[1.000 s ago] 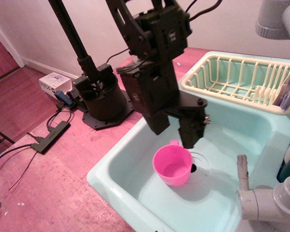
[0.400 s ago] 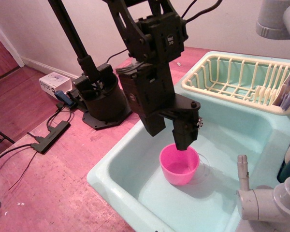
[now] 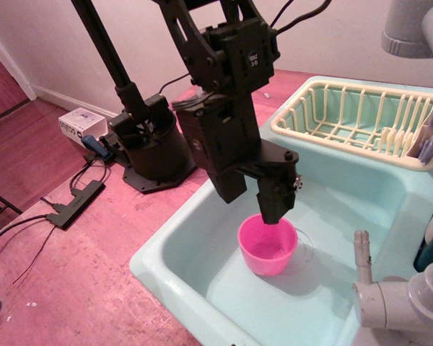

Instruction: Flip cup upright

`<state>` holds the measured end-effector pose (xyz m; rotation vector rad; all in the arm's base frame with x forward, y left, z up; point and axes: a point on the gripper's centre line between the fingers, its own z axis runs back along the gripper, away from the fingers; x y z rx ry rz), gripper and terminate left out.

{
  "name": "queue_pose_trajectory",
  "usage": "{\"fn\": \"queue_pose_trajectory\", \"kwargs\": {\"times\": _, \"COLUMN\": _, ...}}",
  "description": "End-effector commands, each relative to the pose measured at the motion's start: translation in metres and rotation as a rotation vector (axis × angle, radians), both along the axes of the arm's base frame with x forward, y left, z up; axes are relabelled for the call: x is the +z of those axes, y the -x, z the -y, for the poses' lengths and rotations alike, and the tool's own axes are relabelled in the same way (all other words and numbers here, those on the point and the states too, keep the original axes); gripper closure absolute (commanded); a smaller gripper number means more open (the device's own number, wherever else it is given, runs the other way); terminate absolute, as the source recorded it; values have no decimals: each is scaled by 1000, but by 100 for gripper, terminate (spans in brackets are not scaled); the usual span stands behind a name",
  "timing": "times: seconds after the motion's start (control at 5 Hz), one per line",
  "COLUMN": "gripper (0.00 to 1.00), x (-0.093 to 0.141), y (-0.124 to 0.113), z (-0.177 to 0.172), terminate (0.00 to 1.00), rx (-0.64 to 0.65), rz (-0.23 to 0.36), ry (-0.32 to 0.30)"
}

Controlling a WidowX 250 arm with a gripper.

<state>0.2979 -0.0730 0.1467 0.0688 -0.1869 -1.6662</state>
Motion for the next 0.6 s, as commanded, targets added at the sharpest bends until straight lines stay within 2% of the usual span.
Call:
{"fn": "queue_pose_trajectory", "kwargs": {"times": 0.0, "gripper": 0, "x": 15, "y": -2, "z": -2, "terminate": 0, "rx": -5, "rz": 55, "ry": 10}}
{"fn": "queue_pose_trajectory", "kwargs": {"times": 0.2, "gripper": 0, "x": 15, "y": -2, "z": -2, "terminate": 0, "rx": -5, "rz": 55, "ry": 10}}
{"fn": "queue_pose_trajectory", "kwargs": {"times": 0.4, "gripper": 0, "x": 15, "y": -2, "z": -2, "terminate": 100, "rx": -5, "rz": 55, "ry": 10}}
